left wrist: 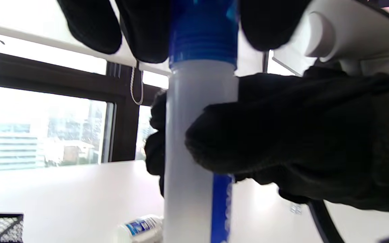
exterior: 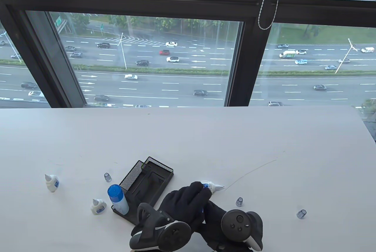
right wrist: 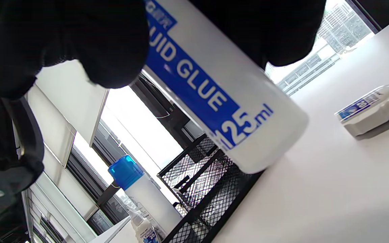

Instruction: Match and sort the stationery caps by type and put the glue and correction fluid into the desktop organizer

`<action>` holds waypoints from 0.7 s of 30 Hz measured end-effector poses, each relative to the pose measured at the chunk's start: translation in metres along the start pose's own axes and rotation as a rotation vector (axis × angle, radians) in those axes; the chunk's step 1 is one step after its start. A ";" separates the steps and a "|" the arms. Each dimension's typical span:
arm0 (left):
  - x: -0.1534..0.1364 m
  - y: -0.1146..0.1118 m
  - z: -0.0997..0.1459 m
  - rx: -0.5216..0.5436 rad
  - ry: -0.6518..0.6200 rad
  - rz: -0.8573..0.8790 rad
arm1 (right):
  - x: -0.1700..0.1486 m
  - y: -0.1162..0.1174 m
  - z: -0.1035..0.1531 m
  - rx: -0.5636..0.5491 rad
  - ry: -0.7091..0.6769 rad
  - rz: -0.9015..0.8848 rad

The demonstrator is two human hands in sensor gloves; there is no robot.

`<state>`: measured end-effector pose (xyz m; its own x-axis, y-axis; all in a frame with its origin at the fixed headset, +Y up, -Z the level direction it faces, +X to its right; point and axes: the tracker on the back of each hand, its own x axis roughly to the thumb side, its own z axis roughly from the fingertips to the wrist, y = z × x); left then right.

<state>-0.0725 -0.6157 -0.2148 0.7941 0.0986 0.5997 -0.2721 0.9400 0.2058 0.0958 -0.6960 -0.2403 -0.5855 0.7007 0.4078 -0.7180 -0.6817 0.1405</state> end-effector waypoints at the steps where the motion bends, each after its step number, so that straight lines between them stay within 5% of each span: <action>1: -0.001 0.000 0.001 0.059 0.030 -0.007 | 0.001 0.000 0.000 0.005 -0.005 -0.012; 4: -0.003 0.002 0.001 0.046 0.041 0.051 | 0.004 0.000 0.000 0.002 -0.023 -0.009; 8: 0.000 0.006 -0.003 -0.147 -0.064 0.080 | 0.003 0.001 0.000 0.006 -0.019 0.010; 13: -0.005 0.007 0.002 0.084 0.048 0.011 | 0.005 0.002 0.000 0.009 -0.022 -0.009; 18: -0.002 0.010 -0.003 -0.151 -0.099 0.111 | 0.004 0.002 0.000 0.009 -0.024 0.009; 21: -0.002 0.006 0.000 -0.007 -0.003 -0.009 | 0.003 0.001 0.001 -0.004 -0.027 -0.033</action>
<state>-0.0762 -0.6103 -0.2148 0.7951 0.0891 0.5999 -0.2608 0.9433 0.2055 0.0933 -0.6944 -0.2381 -0.5510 0.7170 0.4270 -0.7384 -0.6573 0.1509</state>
